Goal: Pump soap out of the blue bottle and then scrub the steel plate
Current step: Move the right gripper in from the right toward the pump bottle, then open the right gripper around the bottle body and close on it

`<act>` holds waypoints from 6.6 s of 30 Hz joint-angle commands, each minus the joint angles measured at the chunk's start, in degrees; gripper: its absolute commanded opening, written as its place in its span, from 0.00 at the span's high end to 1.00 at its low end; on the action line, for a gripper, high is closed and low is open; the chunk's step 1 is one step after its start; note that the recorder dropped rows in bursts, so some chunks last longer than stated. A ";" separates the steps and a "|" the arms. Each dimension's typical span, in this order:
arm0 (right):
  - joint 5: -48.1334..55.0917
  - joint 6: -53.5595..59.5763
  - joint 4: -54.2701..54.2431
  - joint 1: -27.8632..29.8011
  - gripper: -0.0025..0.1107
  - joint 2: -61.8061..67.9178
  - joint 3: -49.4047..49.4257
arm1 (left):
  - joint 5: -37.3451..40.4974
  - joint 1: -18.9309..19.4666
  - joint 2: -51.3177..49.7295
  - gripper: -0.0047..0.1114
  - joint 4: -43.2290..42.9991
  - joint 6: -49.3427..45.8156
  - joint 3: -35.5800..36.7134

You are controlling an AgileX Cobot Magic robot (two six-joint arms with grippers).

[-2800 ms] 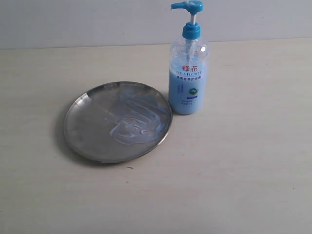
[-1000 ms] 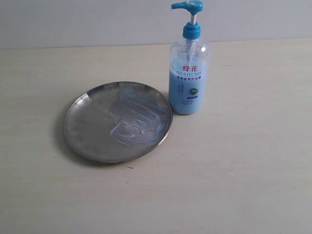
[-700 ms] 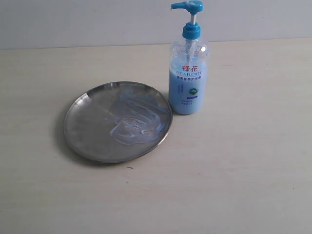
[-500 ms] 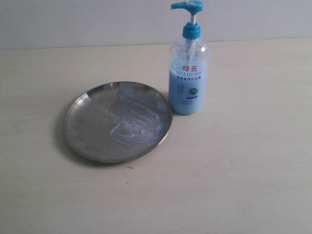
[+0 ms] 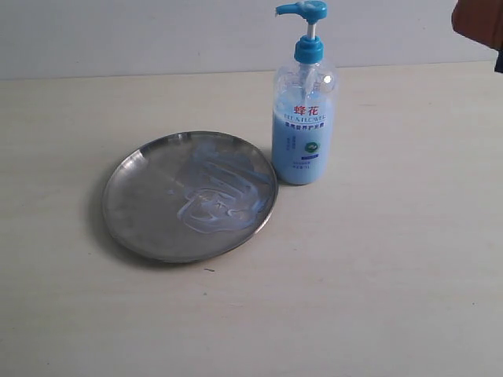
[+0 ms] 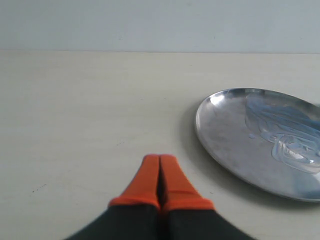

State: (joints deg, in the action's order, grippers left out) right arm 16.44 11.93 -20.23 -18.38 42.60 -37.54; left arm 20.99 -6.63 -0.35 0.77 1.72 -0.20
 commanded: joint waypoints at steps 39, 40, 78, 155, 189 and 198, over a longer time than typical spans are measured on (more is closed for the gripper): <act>-21.82 7.47 -2.76 -3.11 0.98 20.92 1.19 | -0.79 0.07 0.35 0.96 -0.03 -0.27 0.20; -22.83 7.47 -2.68 -4.00 0.98 20.92 1.97 | -0.79 0.07 0.35 0.96 -0.03 -0.27 0.20; -52.30 -9.76 8.95 -7.58 0.98 45.44 17.17 | -0.79 0.07 0.35 0.96 -0.03 -0.27 0.20; -49.48 1.46 -11.71 -7.58 0.15 59.41 -3.04 | -0.79 0.07 0.35 0.96 -0.03 -0.27 0.20; -55.39 -2.10 -1.85 -7.58 0.15 61.56 -3.04 | -0.79 0.07 0.35 0.96 -0.03 -0.27 0.20; -61.72 -1.61 -1.86 -7.58 0.15 64.70 -3.04 | -0.79 0.07 0.35 0.96 -0.03 -0.27 0.20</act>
State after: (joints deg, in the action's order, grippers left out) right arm -41.30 9.91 -22.32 -25.91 106.29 -40.26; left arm 20.99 -6.63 -0.35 0.77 1.72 -0.20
